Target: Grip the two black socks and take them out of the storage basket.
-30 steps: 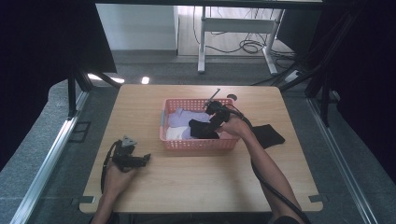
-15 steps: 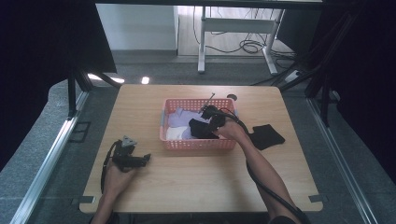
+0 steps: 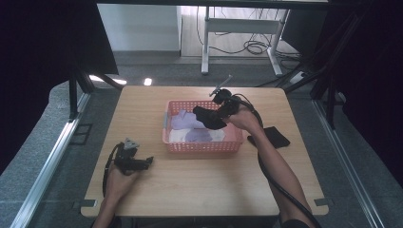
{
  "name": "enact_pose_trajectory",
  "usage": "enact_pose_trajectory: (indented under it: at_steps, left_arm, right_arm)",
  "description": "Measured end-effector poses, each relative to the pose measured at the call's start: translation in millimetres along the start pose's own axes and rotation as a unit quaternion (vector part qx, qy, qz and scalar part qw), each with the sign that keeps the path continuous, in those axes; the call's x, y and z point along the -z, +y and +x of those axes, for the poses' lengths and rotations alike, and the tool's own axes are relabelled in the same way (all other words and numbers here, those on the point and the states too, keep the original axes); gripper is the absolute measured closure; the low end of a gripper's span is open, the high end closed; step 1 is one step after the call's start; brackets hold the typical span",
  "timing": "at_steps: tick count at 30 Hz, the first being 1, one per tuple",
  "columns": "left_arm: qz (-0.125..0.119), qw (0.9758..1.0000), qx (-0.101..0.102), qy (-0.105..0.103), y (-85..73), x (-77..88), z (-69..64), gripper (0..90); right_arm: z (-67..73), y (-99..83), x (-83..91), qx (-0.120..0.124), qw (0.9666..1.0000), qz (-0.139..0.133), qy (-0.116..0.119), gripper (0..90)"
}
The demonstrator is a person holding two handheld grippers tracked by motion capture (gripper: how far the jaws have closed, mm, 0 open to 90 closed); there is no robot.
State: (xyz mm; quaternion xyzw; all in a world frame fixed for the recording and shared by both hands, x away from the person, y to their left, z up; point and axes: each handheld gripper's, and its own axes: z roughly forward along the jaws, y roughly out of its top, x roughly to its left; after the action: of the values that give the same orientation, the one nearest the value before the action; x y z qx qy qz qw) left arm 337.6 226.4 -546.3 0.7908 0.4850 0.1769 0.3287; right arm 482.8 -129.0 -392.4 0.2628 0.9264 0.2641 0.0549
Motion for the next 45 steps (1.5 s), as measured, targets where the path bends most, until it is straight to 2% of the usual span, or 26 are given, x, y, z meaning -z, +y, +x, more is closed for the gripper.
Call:
enact_pose_trajectory:
  at_steps: [6,11,25,31,38,45]
  left_arm:
    - [0.0,1.0,-0.002,0.0,0.0,0.0,0.3,12.6]
    - [0.001,1.0,-0.003,0.0,0.1,0.0,0.2,12.7]
    - [0.001,1.0,-0.003,0.001,0.1,0.0,0.1,12.7]
    - [0.001,1.0,-0.001,0.001,0.1,0.0,-0.3,12.7]
    - [0.003,1.0,-0.003,0.001,0.1,0.2,0.0,12.7]
    - [0.003,1.0,-0.004,0.001,0.1,0.2,0.0,12.7]
  right_arm:
    - [-3.2,2.4,27.1,-0.006,0.9997,-0.017,-0.017,86.0]
    - [-7.1,-1.8,41.5,-0.01,0.9992,-0.022,-0.031,86.0]
    - [-28.7,-36.4,75.7,-0.047,0.9962,-0.034,-0.065,85.9]
    - [-38.6,-54.2,87.3,-0.065,0.9939,-0.037,-0.082,85.8]
    - [-52.7,-77.9,104.1,-0.096,0.9892,-0.044,-0.101,85.8]
    - [-62.9,-99.3,120.6,-0.116,0.9849,-0.041,-0.122,85.7]
